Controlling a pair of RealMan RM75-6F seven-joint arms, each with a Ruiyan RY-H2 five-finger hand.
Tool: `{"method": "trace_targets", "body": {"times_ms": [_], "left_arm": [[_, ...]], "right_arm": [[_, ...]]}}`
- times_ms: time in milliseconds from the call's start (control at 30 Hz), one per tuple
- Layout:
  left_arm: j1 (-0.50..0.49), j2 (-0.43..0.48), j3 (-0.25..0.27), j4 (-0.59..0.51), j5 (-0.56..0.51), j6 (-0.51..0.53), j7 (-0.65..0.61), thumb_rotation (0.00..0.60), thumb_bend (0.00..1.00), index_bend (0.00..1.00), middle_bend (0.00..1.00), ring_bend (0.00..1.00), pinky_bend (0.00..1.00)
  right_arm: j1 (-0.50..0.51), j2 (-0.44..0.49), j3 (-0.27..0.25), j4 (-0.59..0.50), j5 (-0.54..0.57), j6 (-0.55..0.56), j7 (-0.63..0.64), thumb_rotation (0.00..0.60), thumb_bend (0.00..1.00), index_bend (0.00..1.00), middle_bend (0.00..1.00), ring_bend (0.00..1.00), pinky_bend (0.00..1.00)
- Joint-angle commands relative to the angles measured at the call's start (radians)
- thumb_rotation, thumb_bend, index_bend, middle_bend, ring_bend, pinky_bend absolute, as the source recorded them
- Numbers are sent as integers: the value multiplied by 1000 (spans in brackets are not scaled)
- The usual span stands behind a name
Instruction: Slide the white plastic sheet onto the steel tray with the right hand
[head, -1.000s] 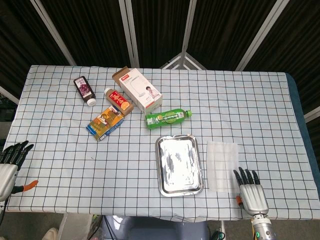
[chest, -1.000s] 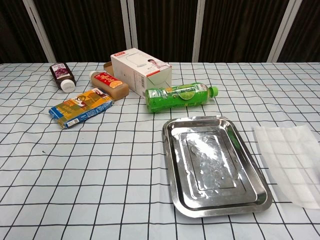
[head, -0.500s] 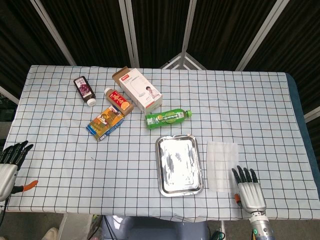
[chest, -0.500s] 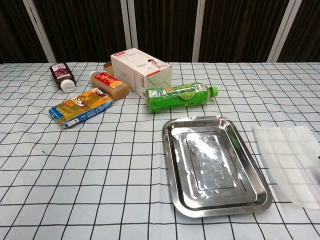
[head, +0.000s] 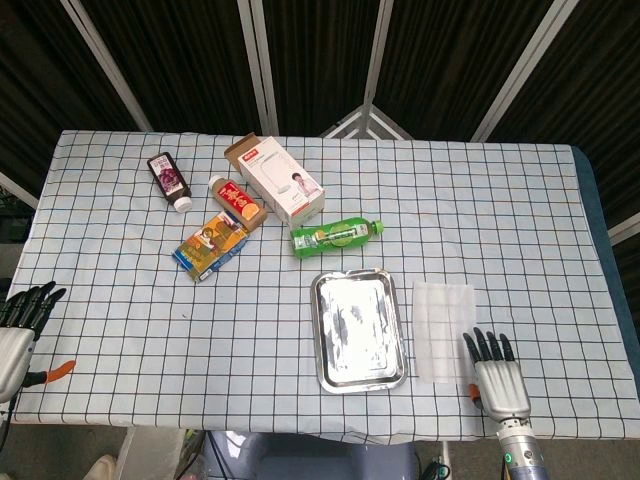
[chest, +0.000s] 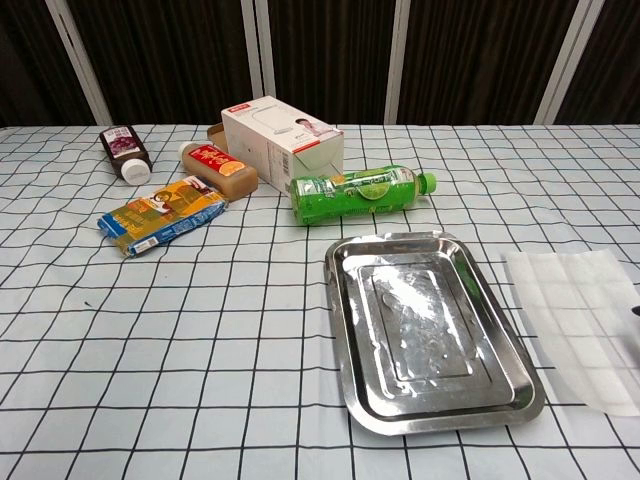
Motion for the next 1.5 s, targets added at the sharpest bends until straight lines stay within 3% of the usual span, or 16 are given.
{"method": "trace_targets", "body": {"times_ms": [33,500,1100,1433,1500], "left_arm": [[0,0,0,0,0,-1,1,600,0,0,0,0,0],[0,1,0,-5,-2,-2,3,600,0,0,0,0,0],[-1,2,-2,-8,-8,-7,-2,600,0,0,0,0,0],[0,3,-2,-13,-14,-10,-4,600,0,0,0,0,0],[-1,3,-2,-14,-14,-11,-2,600,0,0,0,0,0]], "right_arm": [[2,-2,0,4,0,-2,3,600,399,0,0,0,0],[-10,21,-13,-34,8,20,-16,600,399,0,0,0,0],[8,-11,5,13,29,4,-18,600,400,0,0,0,0],[18,-28,12,41,-57,48,73,600,406,1,0,0,0],[18,-31,11,50,-91,69,111,600,419,51,0,0,0]]}}
